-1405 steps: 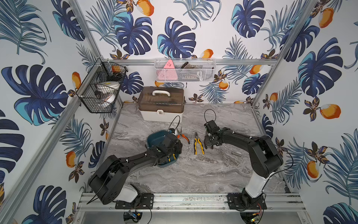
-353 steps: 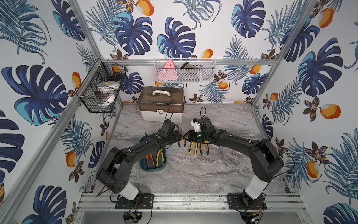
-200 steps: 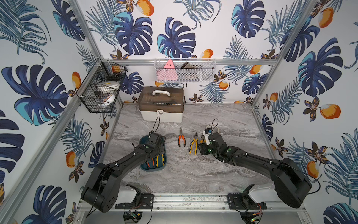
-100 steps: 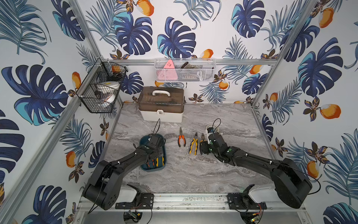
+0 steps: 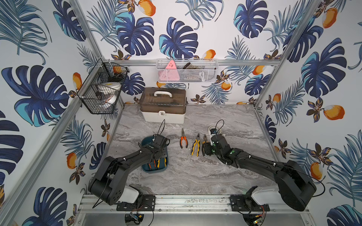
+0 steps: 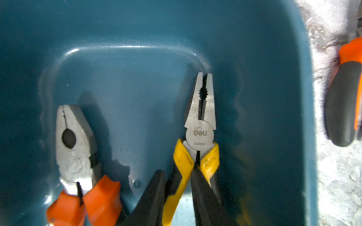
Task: Take the pliers out of the storage box
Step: Pick up the pliers from the storage box.
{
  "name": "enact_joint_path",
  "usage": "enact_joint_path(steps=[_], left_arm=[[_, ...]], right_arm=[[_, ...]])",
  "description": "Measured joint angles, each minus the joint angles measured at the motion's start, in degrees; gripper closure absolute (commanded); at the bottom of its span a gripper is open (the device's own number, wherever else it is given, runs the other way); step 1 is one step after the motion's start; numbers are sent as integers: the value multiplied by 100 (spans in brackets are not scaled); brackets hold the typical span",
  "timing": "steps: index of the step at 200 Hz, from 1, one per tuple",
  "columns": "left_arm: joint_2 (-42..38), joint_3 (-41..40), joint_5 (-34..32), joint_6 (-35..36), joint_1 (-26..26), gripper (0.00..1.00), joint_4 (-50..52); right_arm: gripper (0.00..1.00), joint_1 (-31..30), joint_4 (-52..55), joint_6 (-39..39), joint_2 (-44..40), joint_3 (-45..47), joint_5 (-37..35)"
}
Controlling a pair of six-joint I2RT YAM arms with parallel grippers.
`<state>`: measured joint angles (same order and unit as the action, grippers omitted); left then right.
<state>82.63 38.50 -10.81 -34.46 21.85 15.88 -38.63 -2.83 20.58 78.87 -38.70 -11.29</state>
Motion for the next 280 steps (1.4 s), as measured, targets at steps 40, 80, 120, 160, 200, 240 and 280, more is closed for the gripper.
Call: enact_joint_path(steps=[40, 80, 120, 160, 200, 240, 280], left_arm=[[168, 61, -24, 2, 55, 71, -85], [356, 140, -44, -4, 260, 80, -389], [350, 151, -76, -22, 293, 71, -382], [127, 131, 39, -57, 426, 66, 4], [-129, 164, 37, -149, 625, 67, 149], [321, 188, -136, -166, 651, 70, 31], [476, 175, -269, -170, 686, 72, -79]], right_arm=[[45, 9, 0, 0, -26, 2, -13], [44, 15, 0, 0, -31, 2, -13], [44, 22, -2, 0, -42, 2, -11], [44, 39, -2, 0, -74, 11, 4], [44, 39, -2, 0, -96, 20, 9], [44, 39, -2, 0, -144, 42, 9], [44, 48, -2, 0, -144, 44, 13]])
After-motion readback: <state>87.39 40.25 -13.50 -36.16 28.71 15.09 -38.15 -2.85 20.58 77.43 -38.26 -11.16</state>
